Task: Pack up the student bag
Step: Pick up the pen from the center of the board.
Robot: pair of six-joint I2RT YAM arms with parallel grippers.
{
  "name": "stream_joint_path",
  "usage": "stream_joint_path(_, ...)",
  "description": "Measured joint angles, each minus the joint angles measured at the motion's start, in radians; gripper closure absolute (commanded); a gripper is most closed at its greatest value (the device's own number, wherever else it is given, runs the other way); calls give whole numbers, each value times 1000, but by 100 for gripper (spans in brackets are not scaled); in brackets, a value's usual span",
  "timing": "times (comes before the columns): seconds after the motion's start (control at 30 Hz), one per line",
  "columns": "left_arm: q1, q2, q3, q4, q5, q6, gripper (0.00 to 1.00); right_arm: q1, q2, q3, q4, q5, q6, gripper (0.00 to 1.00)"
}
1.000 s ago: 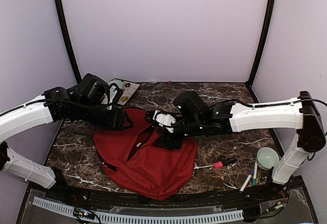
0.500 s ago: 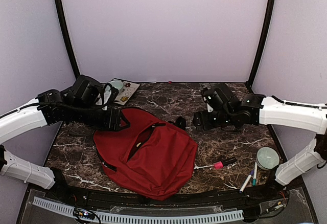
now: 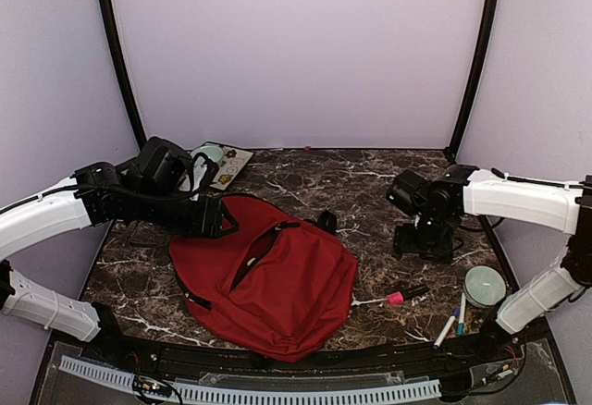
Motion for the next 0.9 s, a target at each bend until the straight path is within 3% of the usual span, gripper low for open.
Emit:
stream_joint_path(0.47,0,-14,0,-38,7,-6,43,-61,107,-121,28,-188,119,19)
stream_joint_path(0.73,0,-106,-18,-61,-2,-43,43,-92,142,-187,105,-268,135,43)
stream_joint_path(0.9,0,-142,-47,-65,-5,-69,43,-109,141,-194,146,-304,126,67)
